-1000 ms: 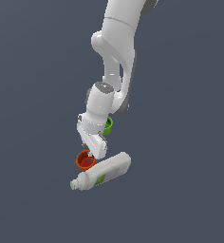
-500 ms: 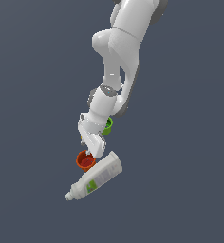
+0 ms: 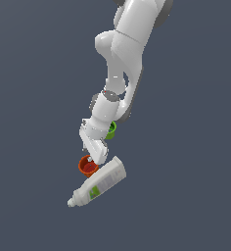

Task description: Pick up a designated object from a clutter of objects.

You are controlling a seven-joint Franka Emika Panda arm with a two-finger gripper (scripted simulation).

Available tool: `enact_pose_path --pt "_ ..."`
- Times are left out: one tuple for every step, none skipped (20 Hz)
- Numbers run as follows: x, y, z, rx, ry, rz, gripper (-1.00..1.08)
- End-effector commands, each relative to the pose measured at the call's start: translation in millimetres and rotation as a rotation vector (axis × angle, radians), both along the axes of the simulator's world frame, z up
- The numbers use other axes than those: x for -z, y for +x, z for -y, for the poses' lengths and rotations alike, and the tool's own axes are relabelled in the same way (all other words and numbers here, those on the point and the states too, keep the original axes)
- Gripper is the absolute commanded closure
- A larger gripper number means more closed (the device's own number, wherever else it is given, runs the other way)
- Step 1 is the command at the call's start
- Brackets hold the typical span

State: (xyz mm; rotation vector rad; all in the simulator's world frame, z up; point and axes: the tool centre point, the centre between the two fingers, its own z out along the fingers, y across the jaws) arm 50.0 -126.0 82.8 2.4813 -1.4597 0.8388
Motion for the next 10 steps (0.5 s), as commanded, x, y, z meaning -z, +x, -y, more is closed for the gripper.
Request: enact_pose_path --pt "6 2 3 0.002 0.000 0.001 -0.20" --pt "9 4 5 0.002 0.000 0.001 -0.20" --pt "11 5 6 0.002 0.000 0.001 -0.20" --pt "13 6 7 0.002 0.000 0.001 -0.20" --pt "15 6 8 0.003 -0.001 0.002 -0.20" --pt "16 7 9 0.003 -0.002 0.002 -0.20" --pt "17 8 9 0.003 -0.002 0.002 -0.20" --pt "18 8 10 0.003 -0.002 0.003 -0.20" --pt "18 8 10 0.003 -0.002 0.003 -0.20" --pt "18 8 10 0.003 -0.002 0.003 1.08"
